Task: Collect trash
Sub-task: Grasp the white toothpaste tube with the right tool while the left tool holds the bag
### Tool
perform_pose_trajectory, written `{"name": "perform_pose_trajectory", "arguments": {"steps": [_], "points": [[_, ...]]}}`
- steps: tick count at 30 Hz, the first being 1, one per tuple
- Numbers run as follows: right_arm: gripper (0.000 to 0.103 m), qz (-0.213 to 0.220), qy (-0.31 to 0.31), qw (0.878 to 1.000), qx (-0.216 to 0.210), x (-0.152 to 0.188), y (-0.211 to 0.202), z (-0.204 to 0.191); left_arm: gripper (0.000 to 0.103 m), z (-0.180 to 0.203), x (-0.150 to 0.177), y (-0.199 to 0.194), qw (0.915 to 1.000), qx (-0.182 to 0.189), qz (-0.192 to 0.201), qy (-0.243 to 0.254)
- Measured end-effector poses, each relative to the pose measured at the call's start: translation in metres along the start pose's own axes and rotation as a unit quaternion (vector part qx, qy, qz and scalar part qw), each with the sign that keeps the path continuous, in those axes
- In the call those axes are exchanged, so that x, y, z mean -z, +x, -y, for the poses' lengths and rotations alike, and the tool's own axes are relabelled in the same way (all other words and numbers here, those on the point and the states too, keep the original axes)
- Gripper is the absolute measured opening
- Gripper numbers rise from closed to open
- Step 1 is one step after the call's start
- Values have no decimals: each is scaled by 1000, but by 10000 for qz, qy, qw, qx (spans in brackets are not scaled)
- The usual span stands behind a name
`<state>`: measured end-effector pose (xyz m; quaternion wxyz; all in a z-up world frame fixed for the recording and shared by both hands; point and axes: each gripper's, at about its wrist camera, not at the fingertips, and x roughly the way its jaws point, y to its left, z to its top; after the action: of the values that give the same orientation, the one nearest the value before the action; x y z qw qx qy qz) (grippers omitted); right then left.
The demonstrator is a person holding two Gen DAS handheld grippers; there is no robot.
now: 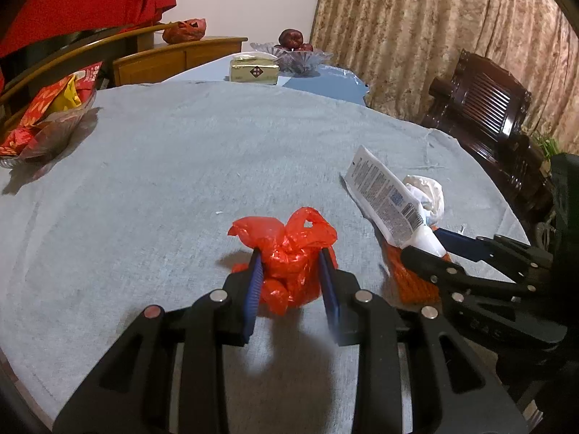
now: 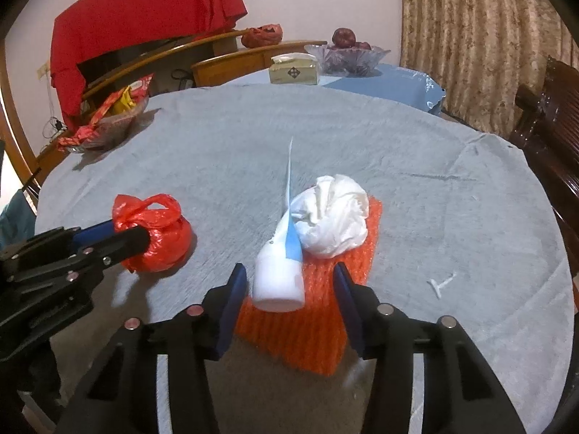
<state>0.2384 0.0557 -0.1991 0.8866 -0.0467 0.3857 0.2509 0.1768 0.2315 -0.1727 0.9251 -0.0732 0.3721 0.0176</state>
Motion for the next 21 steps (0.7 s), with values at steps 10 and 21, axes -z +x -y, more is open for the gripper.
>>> {"name": "perform_pose_trajectory", "arguments": {"steps": [10,21], "points": [[28,-1,-30,9998,-191,-4,-3,-1,29,4,0,1,10000,51,4,26],[28,117,221,9992,-314,12,-39,14,29,21,3,-9,9997,206,-28,153]]}}
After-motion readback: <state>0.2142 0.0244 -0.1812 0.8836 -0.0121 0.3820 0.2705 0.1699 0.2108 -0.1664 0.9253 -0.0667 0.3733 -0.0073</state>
